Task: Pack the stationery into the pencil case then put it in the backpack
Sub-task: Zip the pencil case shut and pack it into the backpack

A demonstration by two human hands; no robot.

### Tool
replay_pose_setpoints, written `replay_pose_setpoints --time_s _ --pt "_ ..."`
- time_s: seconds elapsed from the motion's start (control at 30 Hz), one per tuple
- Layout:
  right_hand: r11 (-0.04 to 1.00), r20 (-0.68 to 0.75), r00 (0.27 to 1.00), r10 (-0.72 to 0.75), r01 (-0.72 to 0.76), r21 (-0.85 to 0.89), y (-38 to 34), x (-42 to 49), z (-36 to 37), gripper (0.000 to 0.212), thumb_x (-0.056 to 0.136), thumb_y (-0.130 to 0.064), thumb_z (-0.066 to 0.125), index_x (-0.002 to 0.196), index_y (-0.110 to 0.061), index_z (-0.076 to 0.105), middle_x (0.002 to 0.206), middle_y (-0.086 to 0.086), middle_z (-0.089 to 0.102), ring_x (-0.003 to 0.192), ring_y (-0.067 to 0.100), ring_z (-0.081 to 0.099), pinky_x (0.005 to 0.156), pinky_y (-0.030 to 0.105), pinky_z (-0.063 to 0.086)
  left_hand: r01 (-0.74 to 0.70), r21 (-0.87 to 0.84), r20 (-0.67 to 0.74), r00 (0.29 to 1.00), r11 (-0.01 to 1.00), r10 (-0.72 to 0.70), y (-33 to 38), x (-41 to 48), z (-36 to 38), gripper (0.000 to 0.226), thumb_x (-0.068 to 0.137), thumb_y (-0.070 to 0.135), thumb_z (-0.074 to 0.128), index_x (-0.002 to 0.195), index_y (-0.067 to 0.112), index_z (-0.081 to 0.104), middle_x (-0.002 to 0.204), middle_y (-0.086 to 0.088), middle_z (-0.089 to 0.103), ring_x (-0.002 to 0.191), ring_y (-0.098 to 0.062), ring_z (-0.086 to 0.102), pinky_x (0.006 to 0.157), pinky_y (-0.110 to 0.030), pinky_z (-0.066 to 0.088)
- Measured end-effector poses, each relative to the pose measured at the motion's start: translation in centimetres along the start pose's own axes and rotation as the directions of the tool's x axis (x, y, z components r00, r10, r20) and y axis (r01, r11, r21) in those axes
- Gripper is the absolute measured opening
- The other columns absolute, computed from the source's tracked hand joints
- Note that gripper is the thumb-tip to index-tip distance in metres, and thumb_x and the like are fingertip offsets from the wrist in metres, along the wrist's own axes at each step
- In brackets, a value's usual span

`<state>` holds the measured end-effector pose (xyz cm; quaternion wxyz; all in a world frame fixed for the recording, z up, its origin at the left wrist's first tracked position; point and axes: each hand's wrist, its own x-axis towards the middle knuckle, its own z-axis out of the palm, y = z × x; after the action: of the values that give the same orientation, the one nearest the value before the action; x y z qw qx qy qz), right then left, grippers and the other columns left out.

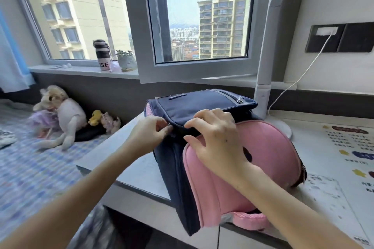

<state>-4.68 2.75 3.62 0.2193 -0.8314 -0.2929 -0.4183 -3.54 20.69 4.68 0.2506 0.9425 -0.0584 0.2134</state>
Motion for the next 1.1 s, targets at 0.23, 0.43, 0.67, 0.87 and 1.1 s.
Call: replay_pose_setpoints --time_s 0.23,0.43,0.67,0.87,1.1 --pt "0.994 0.019 0.995 0.093 -0.091 -0.065 -1.2 0.4 3.6 0.025 0.053 -0.034 0.083 0.056 -0.017 0.064 0.061 -0.002 0.059 0.062 0.022 0.057 0.052 0.027 0.045 0.163 0.029 -0.019 0.987 0.986 -0.162 1.1 -0.5 0.5 0.037 0.089 0.02 0.047 0.054 0.006 0.046 0.054 -0.001 0.041 0.067 -0.026 0.043 0.057 -0.033 0.027" --pt "0.98 -0.03 0.992 0.123 -0.126 -0.156 -2.1 0.8 4.7 0.017 0.06 -0.028 0.055 0.047 -0.016 0.055 0.052 -0.001 0.055 0.052 0.023 0.053 0.043 0.025 0.036 0.172 0.119 -0.017 0.985 0.978 -0.171 2.5 -1.3 1.2 0.033 0.087 0.02 0.041 0.054 0.011 0.044 0.057 -0.001 0.045 0.069 -0.027 0.047 0.051 -0.032 0.024" --pt "0.985 -0.049 0.998 0.047 -0.055 -0.167 -1.7 1.1 5.4 0.028 0.069 -0.034 0.056 0.047 -0.017 0.05 0.049 -0.001 0.052 0.045 0.021 0.05 0.043 0.024 0.027 0.201 -0.162 0.146 0.973 0.966 -0.178 1.9 -1.0 0.2 0.042 0.084 0.033 0.046 0.058 0.0 0.053 0.056 -0.007 0.052 0.058 -0.022 0.043 0.058 -0.036 0.037" --pt "0.984 -0.048 0.997 0.065 -0.072 -0.162 -2.0 1.4 5.4 0.027 0.067 -0.026 0.05 0.042 -0.015 0.054 0.046 -0.001 0.051 0.043 0.021 0.049 0.041 0.022 0.028 -0.169 0.056 -0.089 0.981 0.984 0.174 -1.3 0.7 -0.6 0.018 0.084 0.009 0.057 0.095 0.017 0.069 0.101 0.001 0.067 0.098 -0.02 0.058 0.09 -0.03 0.039" --pt "0.99 -0.065 0.994 0.086 -0.092 -0.107 -2.0 0.9 5.1 0.024 0.063 -0.02 0.054 0.041 -0.011 0.053 0.049 0.0 0.051 0.046 0.021 0.048 0.045 0.022 0.026 -0.619 0.327 0.105 0.775 0.714 0.623 -5.5 3.4 1.1 0.059 0.08 0.006 0.068 0.133 0.02 0.047 0.135 0.0 0.054 0.125 -0.022 0.05 0.098 -0.038 0.048"
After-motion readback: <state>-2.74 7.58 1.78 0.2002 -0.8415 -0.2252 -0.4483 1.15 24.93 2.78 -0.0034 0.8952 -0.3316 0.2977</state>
